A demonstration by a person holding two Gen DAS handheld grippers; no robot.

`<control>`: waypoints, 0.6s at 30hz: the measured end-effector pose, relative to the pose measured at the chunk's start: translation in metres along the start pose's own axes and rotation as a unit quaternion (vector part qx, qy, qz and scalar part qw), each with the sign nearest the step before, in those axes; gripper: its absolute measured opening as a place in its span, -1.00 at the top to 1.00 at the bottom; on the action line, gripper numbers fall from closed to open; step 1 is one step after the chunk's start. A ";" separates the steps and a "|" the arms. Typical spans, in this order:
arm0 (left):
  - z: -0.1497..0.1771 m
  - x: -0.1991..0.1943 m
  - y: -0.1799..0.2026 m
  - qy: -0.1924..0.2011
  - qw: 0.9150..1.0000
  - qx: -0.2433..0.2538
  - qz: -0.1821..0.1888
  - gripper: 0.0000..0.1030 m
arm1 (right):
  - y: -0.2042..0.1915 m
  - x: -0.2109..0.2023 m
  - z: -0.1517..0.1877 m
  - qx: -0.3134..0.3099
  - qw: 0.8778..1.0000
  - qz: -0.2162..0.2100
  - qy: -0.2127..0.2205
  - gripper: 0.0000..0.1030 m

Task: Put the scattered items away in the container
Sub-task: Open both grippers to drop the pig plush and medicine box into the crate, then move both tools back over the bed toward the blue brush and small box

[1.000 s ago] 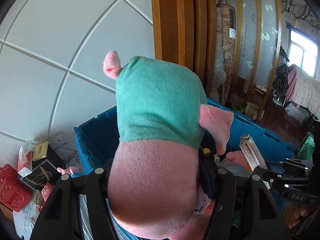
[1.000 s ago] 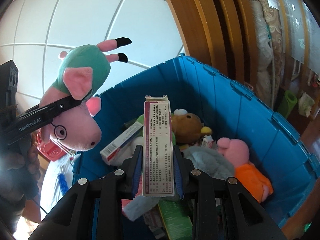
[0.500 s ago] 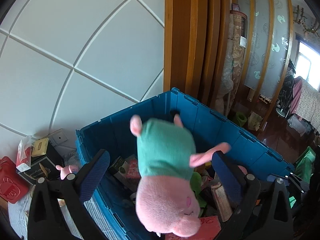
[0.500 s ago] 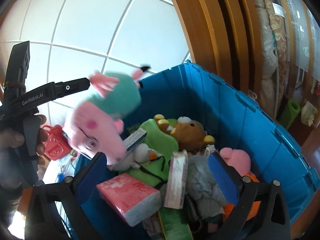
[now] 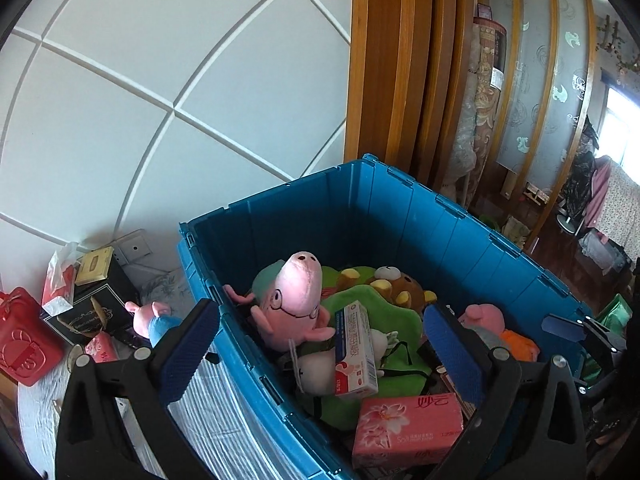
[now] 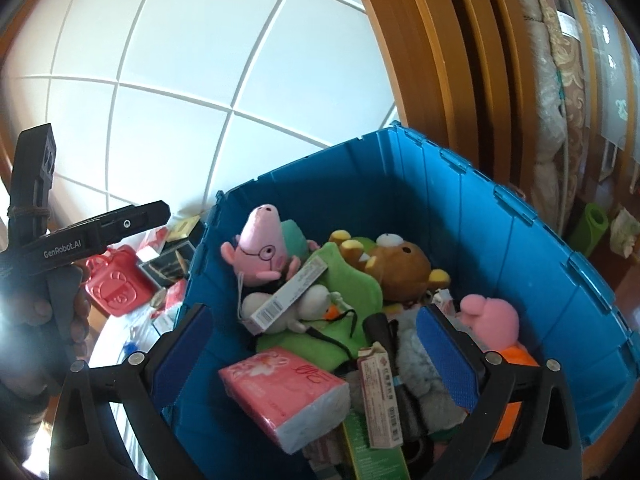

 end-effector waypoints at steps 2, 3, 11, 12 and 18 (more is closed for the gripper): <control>0.006 -0.006 -0.003 0.000 1.000 -0.002 -0.004 -1.00 | -0.007 -0.002 0.003 -0.004 1.000 -0.002 -0.001 -0.99; 0.008 -0.010 -0.006 0.001 1.000 -0.002 -0.007 -1.00 | -0.011 -0.003 0.004 -0.006 1.000 -0.004 -0.001 -0.99; 0.031 -0.037 -0.033 0.006 0.999 -0.021 -0.025 -1.00 | -0.047 -0.012 0.015 -0.026 1.000 -0.012 0.000 -0.99; 0.034 -0.040 -0.036 0.006 0.999 -0.023 -0.026 -1.00 | -0.052 -0.012 0.017 -0.028 1.000 -0.013 -0.001 -0.99; 0.056 -0.057 -0.055 0.007 0.999 -0.037 -0.032 -1.00 | -0.080 -0.015 0.030 -0.043 0.999 -0.016 -0.002 -0.99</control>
Point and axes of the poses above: each gripper's, at about its wrist camera, not at the fingertips, and x roughly the way its jaws point, y to its right, z to its underside, the point moved 5 cm from there along x, roughly the way its jaws point, and after that the axes turned 15 degrees about x, right-handed, at the moved point
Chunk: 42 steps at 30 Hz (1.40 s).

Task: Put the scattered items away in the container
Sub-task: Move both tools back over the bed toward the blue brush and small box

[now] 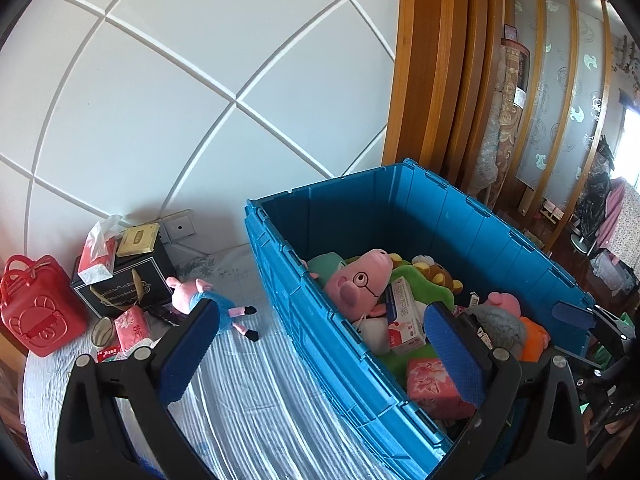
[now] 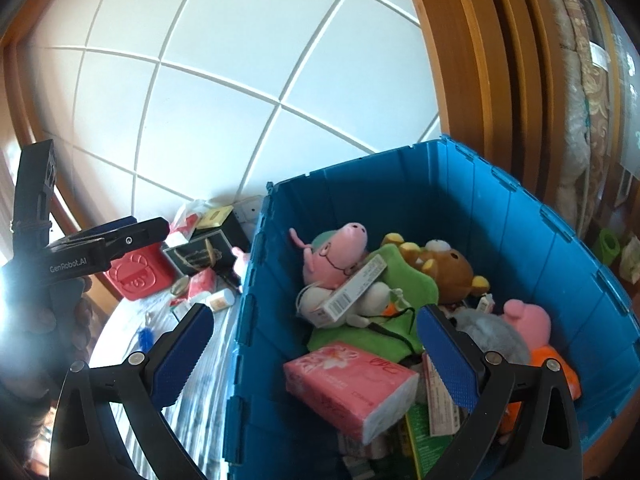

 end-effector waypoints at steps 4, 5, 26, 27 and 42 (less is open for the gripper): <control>0.013 -0.010 -0.013 0.001 1.000 -0.006 -0.002 -1.00 | -0.018 -0.001 0.007 -0.006 1.000 0.000 0.001 -0.99; 0.017 -0.013 -0.018 0.001 1.000 -0.008 -0.003 -1.00 | -0.023 -0.001 0.009 -0.008 1.000 0.001 0.001 -0.99; 0.131 -0.066 -0.141 -0.025 0.997 -0.056 -0.038 -1.00 | -0.160 0.023 0.070 -0.056 0.998 -0.006 -0.022 -0.99; 0.138 -0.068 -0.148 -0.028 0.997 -0.059 -0.040 -1.00 | -0.167 0.026 0.074 -0.058 0.998 -0.007 -0.025 -0.99; 0.286 -0.063 -0.243 -0.120 0.981 -0.115 -0.095 -0.99 | -0.243 0.088 0.138 -0.095 0.993 -0.010 -0.068 -0.99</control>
Point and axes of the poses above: each gripper's, at about its wrist camera, not at the fingertips, and x roughly the way its jaws point, y to its right, z to its underside, the point moved 5 cm from there along x, roughly the way its jaws point, and after that the axes turned 15 degrees about x, right-handed, at the moved point
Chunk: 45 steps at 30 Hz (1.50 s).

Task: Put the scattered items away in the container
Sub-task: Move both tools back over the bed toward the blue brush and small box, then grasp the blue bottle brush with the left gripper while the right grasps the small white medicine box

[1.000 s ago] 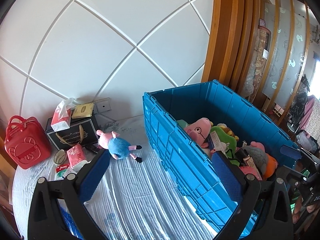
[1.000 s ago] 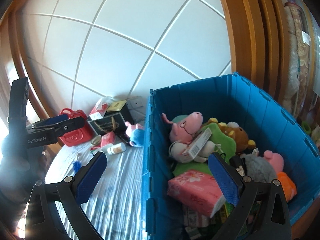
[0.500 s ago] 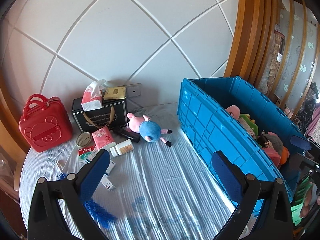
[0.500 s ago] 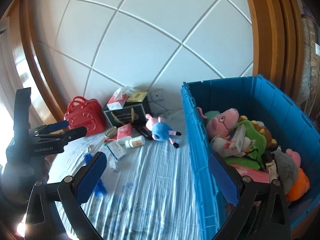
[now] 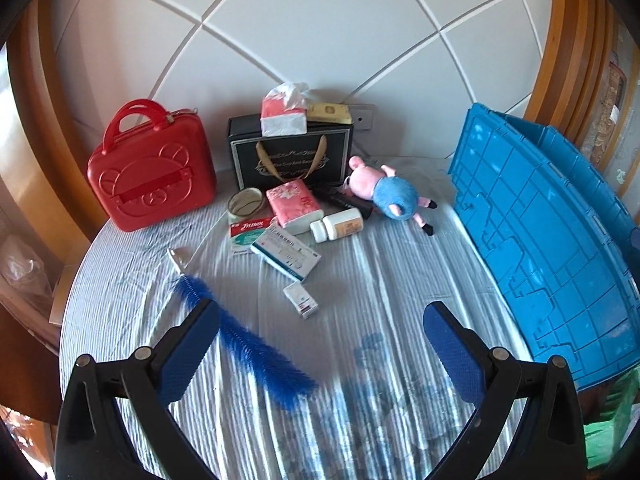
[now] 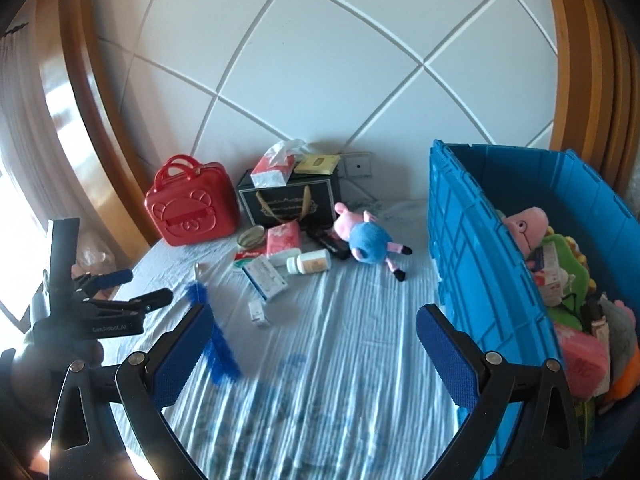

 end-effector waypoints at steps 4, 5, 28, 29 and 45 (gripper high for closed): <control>0.043 0.023 -0.026 -0.033 0.999 -0.020 -0.013 -0.94 | -0.009 0.031 0.019 0.001 1.000 -0.001 -0.029 -0.99; 0.053 0.029 -0.031 -0.042 0.999 -0.025 -0.015 -0.94 | -0.010 0.039 0.025 0.002 0.999 -0.001 -0.036 -0.99; 0.134 0.245 -0.113 -0.136 0.975 -0.172 -0.044 -0.29 | -0.038 0.276 0.129 -0.076 0.983 -0.008 -0.165 -1.00; 0.136 0.252 -0.114 -0.137 0.974 -0.173 -0.044 -0.28 | -0.040 0.287 0.133 -0.080 0.983 -0.010 -0.167 -1.00; 0.139 0.262 -0.125 -0.070 0.986 -0.134 -0.072 0.59 | -0.086 0.411 0.153 -0.121 0.982 -0.005 -0.145 -0.66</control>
Point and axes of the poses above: each gripper's, at about its wrist camera, not at the fingertips, and x roughly the way its jaws point, y to its right, z to its underside, the point moved 5 cm from there along x, roughly the way its jaws point, and after that the axes turned 15 degrees about x, right-handed, at the moved point
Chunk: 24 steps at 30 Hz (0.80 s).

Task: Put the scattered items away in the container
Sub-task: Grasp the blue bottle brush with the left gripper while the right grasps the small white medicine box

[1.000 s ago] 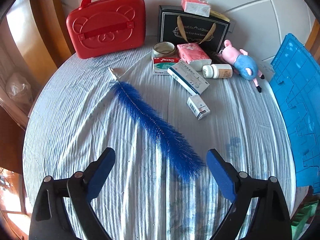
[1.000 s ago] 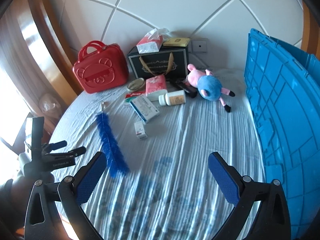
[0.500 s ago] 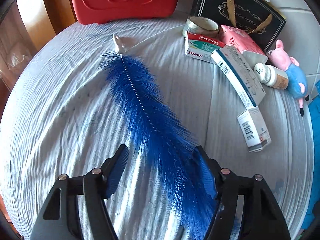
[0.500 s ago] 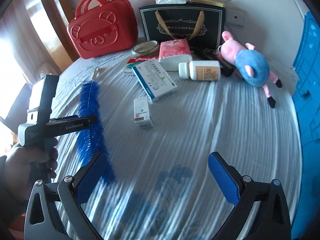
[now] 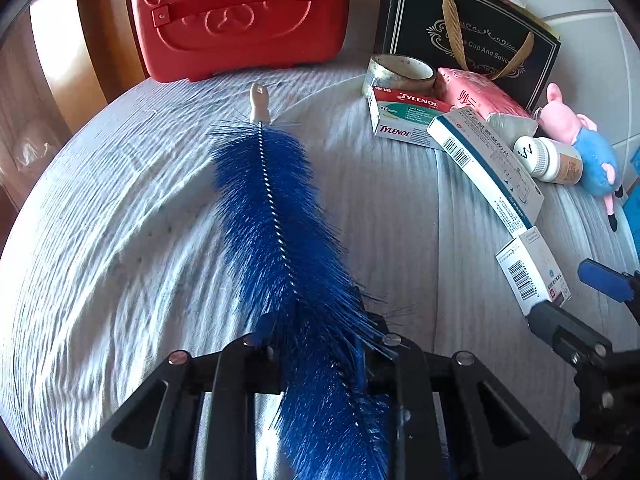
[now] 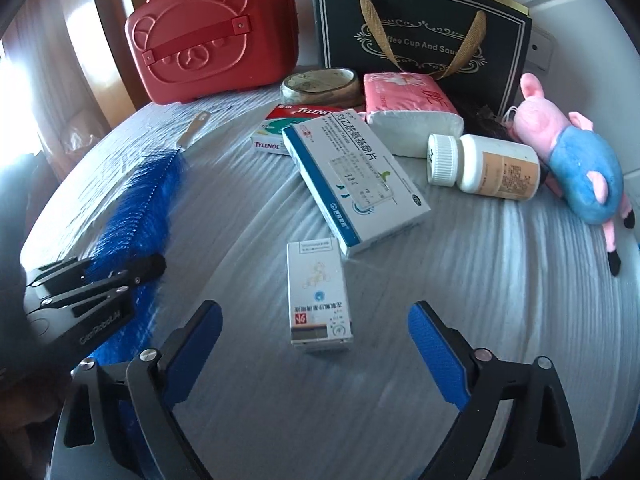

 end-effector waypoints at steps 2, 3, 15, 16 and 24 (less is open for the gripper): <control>0.004 -0.003 -0.003 0.000 1.000 0.003 0.003 0.61 | -0.001 0.010 0.001 0.001 1.000 0.006 -0.011 -0.37; 0.006 -0.005 -0.004 0.002 1.000 0.006 0.003 0.61 | -0.001 0.013 0.001 0.000 1.000 0.009 -0.014 -0.18; 0.030 -0.034 -0.016 -0.024 0.999 0.029 0.013 0.71 | -0.003 -0.005 0.034 0.020 0.999 0.009 -0.046 0.40; 0.032 -0.037 -0.016 -0.027 0.999 0.029 0.013 0.74 | -0.003 -0.010 0.037 0.022 0.999 0.008 -0.048 0.40; 0.043 -0.066 -0.020 -0.032 0.999 0.031 0.022 0.82 | -0.004 -0.053 0.054 0.035 0.998 0.005 -0.055 0.40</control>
Point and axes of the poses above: each gripper's, at about its wrist camera, not at the fingertips, and x roughly the way its jaws point, y to its right, z to its underside, the point moved 5 cm from there along x, roughly the way its jaws point, and after that the axes turned 15 degrees about x, right-handed, at the moved point
